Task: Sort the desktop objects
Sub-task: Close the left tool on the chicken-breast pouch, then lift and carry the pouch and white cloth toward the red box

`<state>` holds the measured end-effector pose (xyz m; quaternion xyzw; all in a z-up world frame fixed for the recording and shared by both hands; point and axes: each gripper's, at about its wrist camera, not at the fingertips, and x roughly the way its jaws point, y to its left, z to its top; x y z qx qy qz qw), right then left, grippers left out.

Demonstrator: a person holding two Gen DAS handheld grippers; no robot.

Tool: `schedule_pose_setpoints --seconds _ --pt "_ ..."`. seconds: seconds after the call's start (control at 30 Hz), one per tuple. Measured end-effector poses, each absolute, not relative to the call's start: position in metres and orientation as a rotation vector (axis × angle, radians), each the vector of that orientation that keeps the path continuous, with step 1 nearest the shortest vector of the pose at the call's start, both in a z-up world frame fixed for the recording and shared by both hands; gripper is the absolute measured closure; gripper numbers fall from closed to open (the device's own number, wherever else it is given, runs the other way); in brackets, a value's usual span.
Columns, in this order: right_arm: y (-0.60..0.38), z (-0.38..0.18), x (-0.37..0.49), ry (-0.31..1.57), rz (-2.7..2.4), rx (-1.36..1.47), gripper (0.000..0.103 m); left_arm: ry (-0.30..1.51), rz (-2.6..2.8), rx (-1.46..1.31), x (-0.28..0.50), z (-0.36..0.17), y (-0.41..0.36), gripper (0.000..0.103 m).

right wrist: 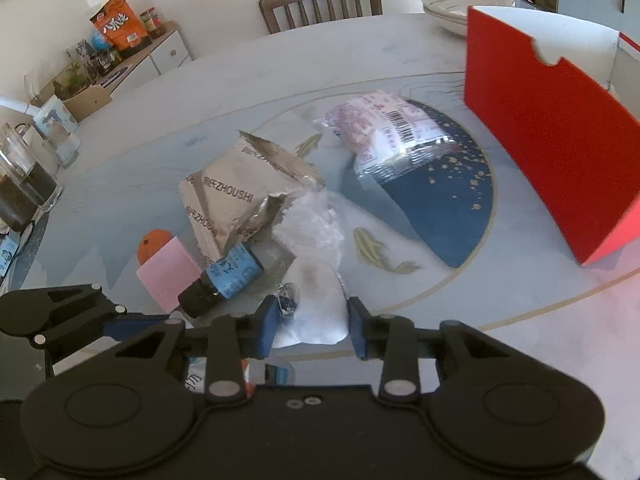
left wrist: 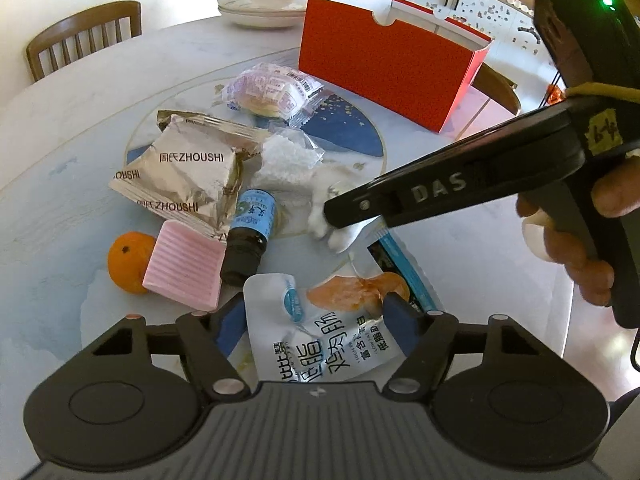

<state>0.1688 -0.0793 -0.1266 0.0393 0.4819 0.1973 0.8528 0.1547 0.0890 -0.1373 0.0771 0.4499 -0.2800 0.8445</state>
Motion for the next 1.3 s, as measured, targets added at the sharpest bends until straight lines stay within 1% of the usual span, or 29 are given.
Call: schedule_pose_setpoints --seconds 0.03,0.07,0.1,0.23,0.3,0.37,0.4,0.43,0.83,0.87,0.9,0.97,1.13,1.3 --pt "-0.082 -0.126 0.168 1.011 0.414 0.083 0.068 0.953 -0.587 0.152 0.153 -0.137 0.090 0.034" --pt "-0.085 -0.125 0.167 1.009 0.413 0.082 0.068 0.957 -0.584 0.139 0.152 -0.136 0.091 0.040" --pt "-0.088 -0.124 0.165 1.006 0.412 0.080 0.068 0.961 -0.584 0.125 0.151 -0.135 0.092 0.044" --pt "-0.097 -0.121 0.159 0.991 0.414 0.066 0.068 0.971 -0.588 0.079 0.151 -0.134 0.092 0.049" --pt "-0.101 -0.118 0.156 0.979 0.413 0.057 0.068 0.967 -0.593 0.065 0.148 -0.132 0.089 0.055" --pt "-0.105 -0.115 0.154 0.973 0.411 0.051 0.068 0.955 -0.599 0.047 0.146 -0.128 0.089 0.071" --pt "-0.108 -0.113 0.152 0.970 0.406 0.046 0.068 0.949 -0.597 0.039 0.146 -0.125 0.089 0.077" --pt "-0.111 -0.112 0.151 0.969 0.407 0.046 0.068 0.952 -0.591 0.039 0.147 -0.124 0.088 0.086" --pt "-0.143 -0.090 0.136 0.915 0.392 -0.022 0.069 0.944 -0.578 -0.010 0.147 -0.116 0.081 0.088" --pt "-0.147 -0.088 0.135 0.911 0.393 -0.026 0.069 0.943 -0.577 -0.019 0.148 -0.115 0.081 0.096" --pt "-0.150 -0.086 0.134 0.910 0.394 -0.025 0.069 0.944 -0.577 -0.033 0.149 -0.114 0.081 0.099" --pt "-0.156 -0.083 0.134 0.905 0.390 -0.027 0.069 0.937 -0.576 -0.043 0.151 -0.111 0.080 0.102" --pt "-0.171 -0.077 0.133 0.900 0.379 -0.030 0.069 0.911 -0.583 -0.031 0.156 -0.103 0.073 0.103" --pt "-0.184 -0.077 0.135 0.905 0.368 -0.031 0.069 0.931 -0.591 -0.039 0.165 -0.104 0.068 0.102"
